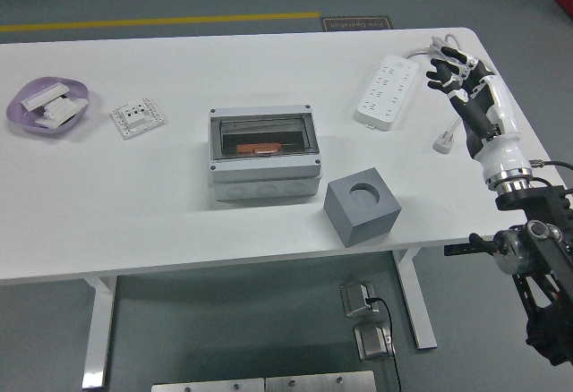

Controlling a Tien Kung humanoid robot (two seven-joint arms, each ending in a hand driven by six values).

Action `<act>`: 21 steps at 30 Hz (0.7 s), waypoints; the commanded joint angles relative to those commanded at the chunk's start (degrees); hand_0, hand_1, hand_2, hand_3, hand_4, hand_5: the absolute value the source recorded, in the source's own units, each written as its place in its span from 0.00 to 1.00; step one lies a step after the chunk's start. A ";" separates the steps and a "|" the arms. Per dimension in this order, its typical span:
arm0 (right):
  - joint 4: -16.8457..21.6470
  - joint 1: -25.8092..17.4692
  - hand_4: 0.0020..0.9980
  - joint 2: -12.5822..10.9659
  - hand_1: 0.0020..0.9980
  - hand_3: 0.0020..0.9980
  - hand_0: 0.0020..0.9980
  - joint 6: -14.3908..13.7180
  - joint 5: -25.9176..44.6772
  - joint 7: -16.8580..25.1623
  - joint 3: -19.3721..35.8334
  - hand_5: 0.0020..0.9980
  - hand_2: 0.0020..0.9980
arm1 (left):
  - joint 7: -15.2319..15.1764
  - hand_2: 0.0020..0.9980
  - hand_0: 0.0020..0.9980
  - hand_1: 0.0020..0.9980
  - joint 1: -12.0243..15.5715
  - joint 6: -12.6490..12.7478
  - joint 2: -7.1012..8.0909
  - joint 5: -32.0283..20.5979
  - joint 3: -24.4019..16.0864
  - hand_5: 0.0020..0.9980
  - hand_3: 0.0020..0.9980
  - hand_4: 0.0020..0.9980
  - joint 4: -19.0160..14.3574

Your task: Pick up the cylinder from the cube,place it in the box,flap close box

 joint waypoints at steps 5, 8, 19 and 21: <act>-0.57 1.01 0.89 0.13 0.69 0.79 0.73 0.01 0.05 -0.07 -1.44 0.51 0.73 | -0.54 0.60 0.63 0.64 -0.39 0.00 0.33 -1.38 1.29 0.27 0.62 0.70 0.00; -0.74 1.09 0.89 -0.05 0.70 0.79 0.73 0.02 0.04 -0.16 -1.76 0.51 0.74 | -0.67 0.60 0.63 0.64 -0.51 -0.02 0.42 -2.00 1.90 0.27 0.62 0.70 0.00; 0.24 0.47 0.88 0.19 0.70 0.79 0.75 -0.08 0.12 -0.69 -1.02 0.51 0.74 | -0.69 0.60 0.63 0.64 -0.03 -0.09 0.51 -1.19 1.55 0.26 0.62 0.71 0.00; 0.51 0.06 0.88 0.39 0.70 0.79 0.75 -0.13 -0.11 -0.76 -0.61 0.51 0.74 | -0.97 0.60 0.63 0.64 -0.13 -0.06 0.61 -1.57 1.80 0.26 0.62 0.71 0.00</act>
